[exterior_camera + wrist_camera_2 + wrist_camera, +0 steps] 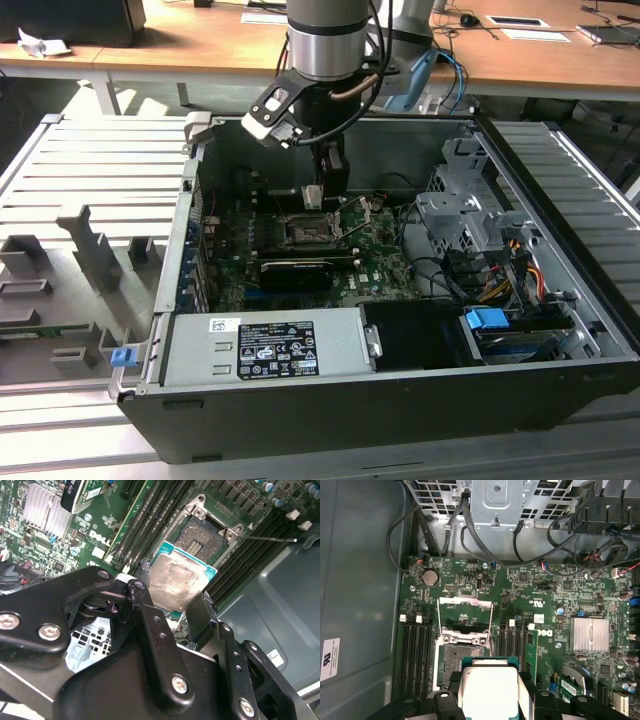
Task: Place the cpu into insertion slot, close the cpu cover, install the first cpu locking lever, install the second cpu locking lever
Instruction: 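Place the cpu into insertion slot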
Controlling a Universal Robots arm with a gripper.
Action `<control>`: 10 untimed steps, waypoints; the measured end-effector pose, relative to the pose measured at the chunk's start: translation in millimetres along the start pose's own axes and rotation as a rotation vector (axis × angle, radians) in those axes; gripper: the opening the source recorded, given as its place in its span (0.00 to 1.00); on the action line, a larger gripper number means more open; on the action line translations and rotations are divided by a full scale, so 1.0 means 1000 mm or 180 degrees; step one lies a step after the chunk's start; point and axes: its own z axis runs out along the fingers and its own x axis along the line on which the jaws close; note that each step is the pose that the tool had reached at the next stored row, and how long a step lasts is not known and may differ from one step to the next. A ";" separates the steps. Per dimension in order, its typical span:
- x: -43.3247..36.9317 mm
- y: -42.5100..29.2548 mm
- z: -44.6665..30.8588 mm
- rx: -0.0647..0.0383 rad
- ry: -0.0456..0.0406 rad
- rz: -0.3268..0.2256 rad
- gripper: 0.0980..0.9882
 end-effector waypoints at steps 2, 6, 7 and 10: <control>0.0000 -0.0002 0.0025 0.0000 0.0000 0.0000 0.48; -0.0002 -0.0008 0.0100 0.0000 0.0000 0.0000 0.48; -0.0002 -0.0009 0.0112 -0.0002 0.0000 0.0000 0.48; -0.0003 -0.0015 0.0151 -0.0011 -0.0001 0.0000 0.48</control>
